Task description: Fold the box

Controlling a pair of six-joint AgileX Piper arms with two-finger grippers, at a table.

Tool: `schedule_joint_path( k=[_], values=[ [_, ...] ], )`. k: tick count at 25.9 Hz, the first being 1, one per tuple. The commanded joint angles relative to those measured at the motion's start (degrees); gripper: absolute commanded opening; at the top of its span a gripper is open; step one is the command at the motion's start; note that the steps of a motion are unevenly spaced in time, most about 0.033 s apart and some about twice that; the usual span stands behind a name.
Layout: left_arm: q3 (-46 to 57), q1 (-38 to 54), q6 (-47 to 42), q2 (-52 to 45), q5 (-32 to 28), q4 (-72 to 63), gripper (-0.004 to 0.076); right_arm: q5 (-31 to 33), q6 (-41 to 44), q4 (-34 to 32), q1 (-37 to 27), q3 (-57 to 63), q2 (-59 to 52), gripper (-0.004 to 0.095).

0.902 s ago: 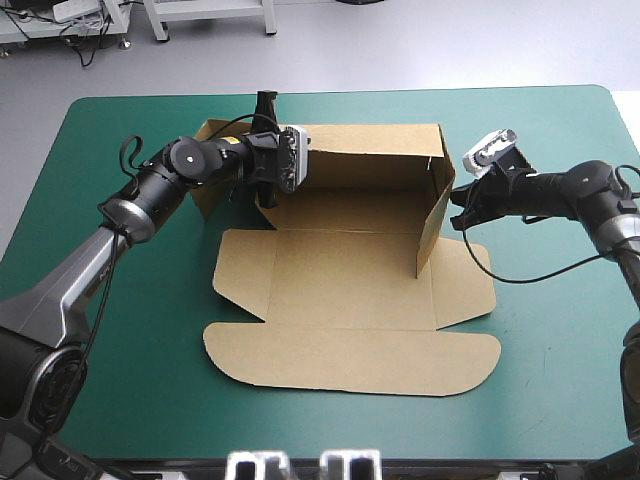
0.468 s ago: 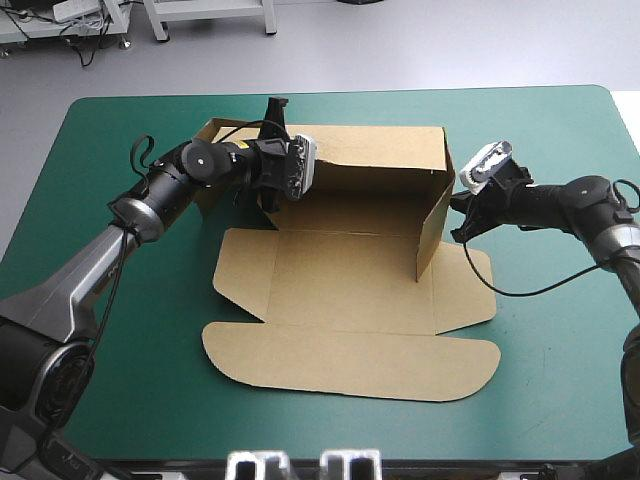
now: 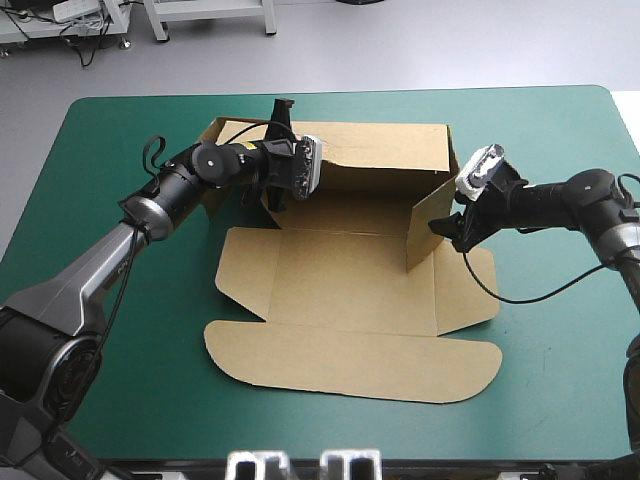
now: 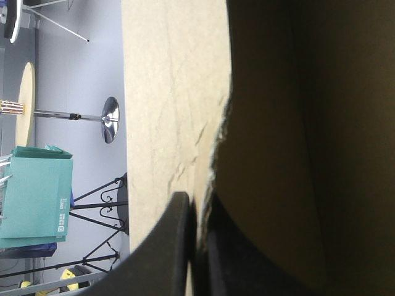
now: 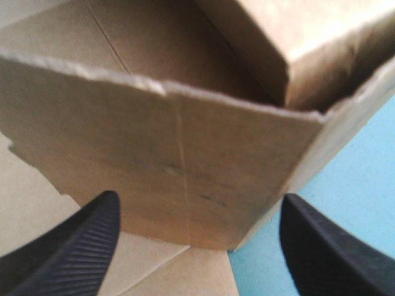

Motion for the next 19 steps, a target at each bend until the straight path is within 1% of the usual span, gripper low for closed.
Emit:
schedule_joint_path(
  k=[1, 3, 8, 11, 13, 14, 15, 16, 17, 19],
  values=[
    [-0.4, -1.2, -2.7, -0.9, 6.2, -2.8, -0.0009, -0.7, -3.6, 6.2, 0.9, -1.9, -2.2, 0.0851],
    [-0.4, -1.2, -3.2, -0.9, 6.1, -2.8, -0.0009, -2.7, -4.1, 6.3, 2.2, -1.9, -1.7, 0.0837],
    [-0.4, -1.2, -3.9, -0.9, 5.8, -5.6, -0.0009, -13.5, -3.6, 6.6, 7.1, -1.9, 0.2, 0.0836],
    [-0.4, -1.5, -5.3, -0.9, 4.2, -6.5, -0.0009, -19.1, -2.2, 8.1, 9.1, -1.9, 0.3, 0.0834],
    [-0.4, -1.7, -6.1, -0.9, 2.6, -6.6, -0.0009, -23.2, 0.1, 8.5, 10.1, -1.9, 0.3, 0.0811],
    [-0.4, -2.1, -6.4, -0.9, 1.2, -6.6, -0.0009, -23.9, 0.9, 8.4, 10.1, -1.9, 0.3, 0.0747],
    [-0.4, -2.3, -6.4, -0.9, 0.7, -6.6, -0.0009, -23.7, 0.9, 8.3, 10.1, -1.9, 0.3, 0.0715],
    [-0.4, -2.5, -6.5, -0.9, 0.0, -6.6, -0.0009, -22.6, 1.1, 7.7, 10.0, -1.9, 0.3, 0.0637],
    [-0.4, -2.6, -6.5, -0.9, 0.0, -6.6, -0.0009, -21.6, 1.1, 7.7, 10.0, -1.9, 0.3, 0.0581],
    [-0.4, -2.6, -6.4, -0.9, 0.0, -6.6, -0.0009, -19.3, 0.9, 7.6, 10.0, -1.9, 0.3, 0.0424]
  ],
)
